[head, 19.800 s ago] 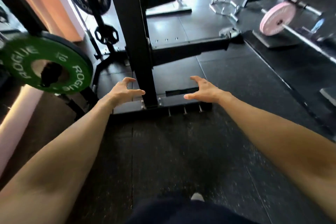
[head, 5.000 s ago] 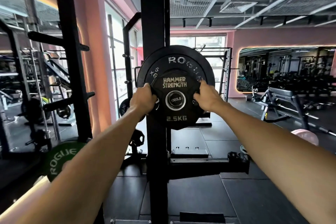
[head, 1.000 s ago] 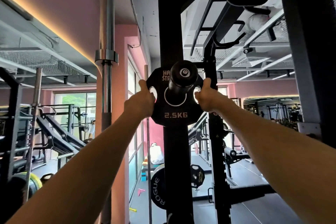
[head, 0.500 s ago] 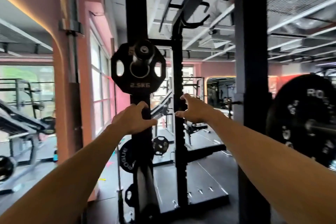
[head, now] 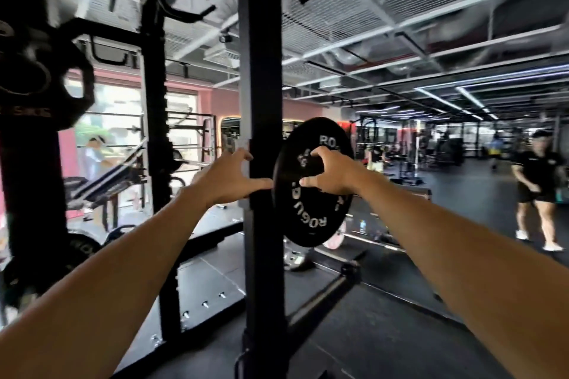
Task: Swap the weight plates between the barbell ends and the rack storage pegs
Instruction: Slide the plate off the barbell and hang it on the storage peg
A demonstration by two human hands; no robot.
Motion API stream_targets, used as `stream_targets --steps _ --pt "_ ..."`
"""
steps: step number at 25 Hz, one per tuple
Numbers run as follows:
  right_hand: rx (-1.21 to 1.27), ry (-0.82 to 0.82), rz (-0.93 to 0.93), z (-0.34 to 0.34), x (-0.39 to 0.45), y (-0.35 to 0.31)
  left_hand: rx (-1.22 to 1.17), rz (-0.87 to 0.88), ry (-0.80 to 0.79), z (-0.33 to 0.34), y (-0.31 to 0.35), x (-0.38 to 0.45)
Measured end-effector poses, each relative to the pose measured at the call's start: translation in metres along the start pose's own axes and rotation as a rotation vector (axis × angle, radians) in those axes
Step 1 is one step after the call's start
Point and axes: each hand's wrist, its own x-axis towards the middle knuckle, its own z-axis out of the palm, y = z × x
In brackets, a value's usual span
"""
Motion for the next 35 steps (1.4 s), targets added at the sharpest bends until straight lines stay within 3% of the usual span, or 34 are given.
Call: stream_targets --steps 11,18,24,35 --pt "-0.049 0.004 0.252 -0.125 -0.112 0.259 -0.059 0.144 -0.101 0.147 0.228 0.021" --pt "0.0 -0.015 0.278 -0.154 -0.126 0.369 -0.034 0.124 -0.142 0.208 0.306 0.053" --pt "0.062 -0.029 0.225 -0.13 -0.067 0.42 0.017 0.079 -0.111 0.246 0.303 0.107" --pt "0.136 -0.074 0.005 -0.054 0.13 0.411 0.111 -0.135 0.087 0.236 0.179 0.211"
